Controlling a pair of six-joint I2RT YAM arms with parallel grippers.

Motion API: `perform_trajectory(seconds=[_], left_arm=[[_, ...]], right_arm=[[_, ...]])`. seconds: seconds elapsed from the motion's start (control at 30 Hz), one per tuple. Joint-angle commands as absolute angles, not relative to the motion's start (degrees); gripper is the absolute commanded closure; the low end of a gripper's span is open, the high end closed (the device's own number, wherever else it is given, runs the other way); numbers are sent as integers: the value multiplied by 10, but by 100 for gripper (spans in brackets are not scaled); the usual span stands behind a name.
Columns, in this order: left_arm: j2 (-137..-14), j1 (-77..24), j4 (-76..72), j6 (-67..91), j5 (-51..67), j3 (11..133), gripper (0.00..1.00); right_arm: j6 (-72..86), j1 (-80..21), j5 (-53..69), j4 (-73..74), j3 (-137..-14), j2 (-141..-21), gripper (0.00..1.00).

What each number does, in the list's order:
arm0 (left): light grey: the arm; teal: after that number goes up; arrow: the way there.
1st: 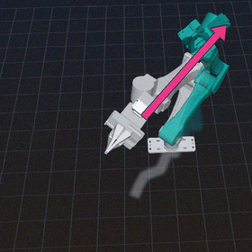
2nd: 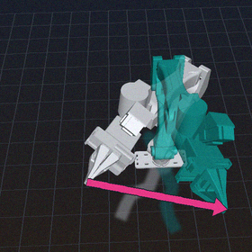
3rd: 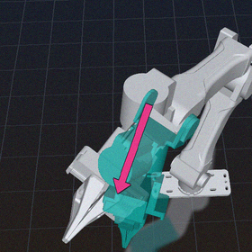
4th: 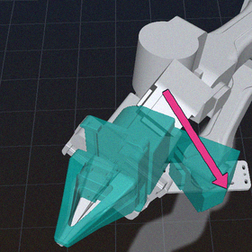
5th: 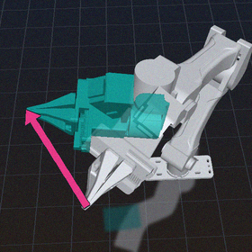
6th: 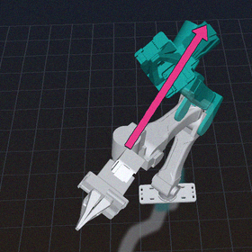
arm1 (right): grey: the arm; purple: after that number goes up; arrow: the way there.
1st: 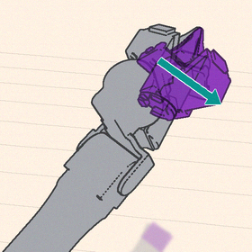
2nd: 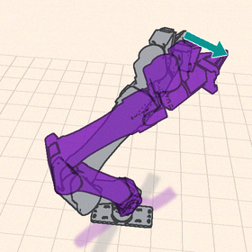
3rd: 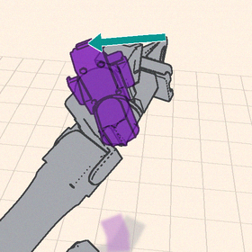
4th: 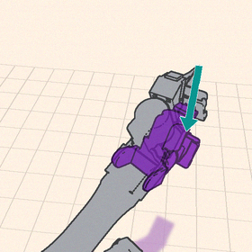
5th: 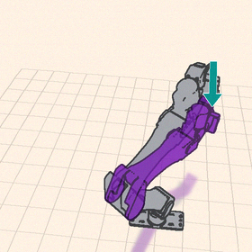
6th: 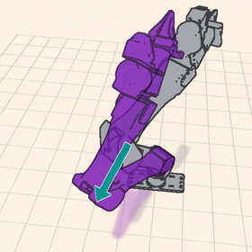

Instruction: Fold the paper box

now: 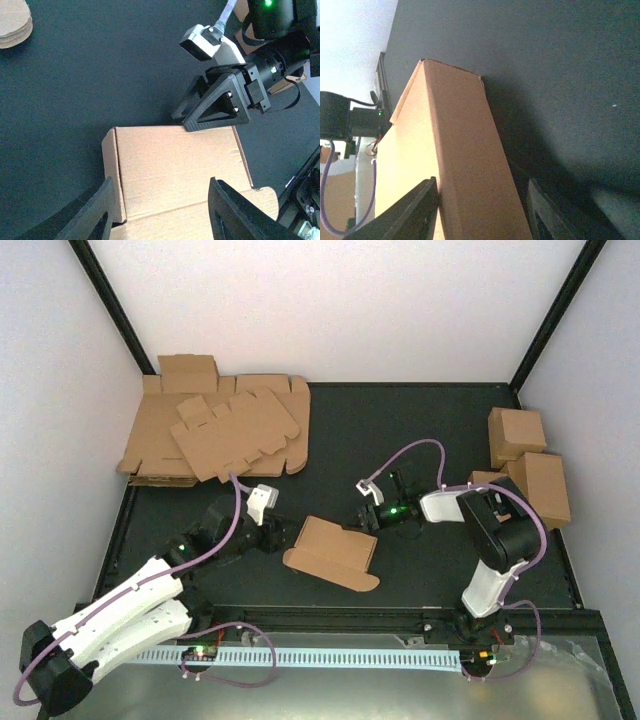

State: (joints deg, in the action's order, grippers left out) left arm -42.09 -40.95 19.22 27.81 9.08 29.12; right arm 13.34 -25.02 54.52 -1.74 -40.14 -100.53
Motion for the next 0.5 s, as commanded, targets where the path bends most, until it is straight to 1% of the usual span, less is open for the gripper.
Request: perform_trajectory(seconds=[0.0,0.2,0.37,0.47], left_arm=[[-420,-406,187,269,97,317,46],[-425,-406,183,270,103,316,46],[-432,-407,179,271,119,316,48],[-441,-407,172,270,157,316,52]], right_arm=[[128,-244,541,-18,-412,-1022,51],[133,-230,529,-10,-425,-1034,61],[139,-226,528,-13,-436,-1052,63],[141,-226,532,-18,-441,-1055,63]])
